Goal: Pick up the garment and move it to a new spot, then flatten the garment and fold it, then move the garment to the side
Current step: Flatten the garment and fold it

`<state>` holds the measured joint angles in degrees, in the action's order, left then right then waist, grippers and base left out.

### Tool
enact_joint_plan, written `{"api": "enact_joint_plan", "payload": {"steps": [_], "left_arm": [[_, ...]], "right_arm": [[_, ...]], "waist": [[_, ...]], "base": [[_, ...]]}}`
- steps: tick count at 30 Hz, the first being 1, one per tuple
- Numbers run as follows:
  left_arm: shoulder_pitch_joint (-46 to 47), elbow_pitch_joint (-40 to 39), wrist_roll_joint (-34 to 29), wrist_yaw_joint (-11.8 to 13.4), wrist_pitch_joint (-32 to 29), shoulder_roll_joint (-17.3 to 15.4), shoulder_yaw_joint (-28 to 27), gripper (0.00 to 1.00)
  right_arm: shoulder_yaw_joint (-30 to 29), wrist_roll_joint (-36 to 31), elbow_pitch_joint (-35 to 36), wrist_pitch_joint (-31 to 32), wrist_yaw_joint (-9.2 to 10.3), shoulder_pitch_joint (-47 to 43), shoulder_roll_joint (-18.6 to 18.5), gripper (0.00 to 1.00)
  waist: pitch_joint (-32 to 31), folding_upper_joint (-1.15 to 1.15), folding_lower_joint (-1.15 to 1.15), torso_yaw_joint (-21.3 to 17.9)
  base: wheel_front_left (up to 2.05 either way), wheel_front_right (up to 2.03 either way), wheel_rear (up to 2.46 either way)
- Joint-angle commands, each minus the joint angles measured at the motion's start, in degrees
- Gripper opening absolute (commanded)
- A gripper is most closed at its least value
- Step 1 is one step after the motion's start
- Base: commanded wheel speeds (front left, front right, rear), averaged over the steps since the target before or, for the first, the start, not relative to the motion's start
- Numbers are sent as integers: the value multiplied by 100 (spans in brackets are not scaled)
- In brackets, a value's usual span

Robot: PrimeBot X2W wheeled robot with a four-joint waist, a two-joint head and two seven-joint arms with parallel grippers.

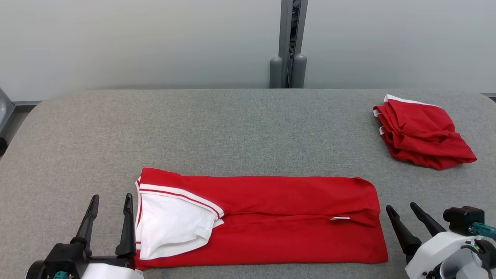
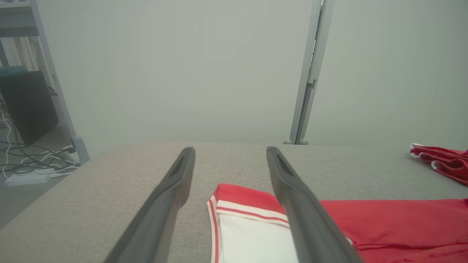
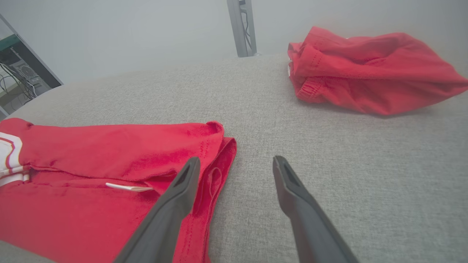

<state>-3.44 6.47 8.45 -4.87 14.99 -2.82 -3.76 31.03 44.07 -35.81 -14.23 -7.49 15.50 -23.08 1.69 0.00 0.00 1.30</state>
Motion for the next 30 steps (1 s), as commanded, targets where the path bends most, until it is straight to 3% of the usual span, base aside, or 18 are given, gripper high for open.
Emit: {"api": "enact_joint_plan", "payload": {"steps": [1, 14, 23, 30], "left_arm": [[-65, 37, -49, 42, 19, -21, -25, 100], [-86, 90, -98, 14, 19, -21, 24, 100], [20, 123, -22, 32, 19, -21, 181, 100], [23, 121, -5, 62, 19, -21, 173, 100]], "right_arm": [[-37, -63, -1, 30, 0, -69, 25, 100], [-68, -155, -207, 625, 0, 278, 303, 100], [-70, -434, -1300, 853, 1, 799, 566, 100], [7, -229, -1736, 1198, 1, 899, 785, 100]], "waist": [[-32, 0, 0, 1], [-88, 0, 0, 140], [18, 0, 0, 367], [64, 0, 0, 441]], "base": [[0, 0, 0], [0, 0, 0], [0, 0, 0], [0, 0, 0]]}}
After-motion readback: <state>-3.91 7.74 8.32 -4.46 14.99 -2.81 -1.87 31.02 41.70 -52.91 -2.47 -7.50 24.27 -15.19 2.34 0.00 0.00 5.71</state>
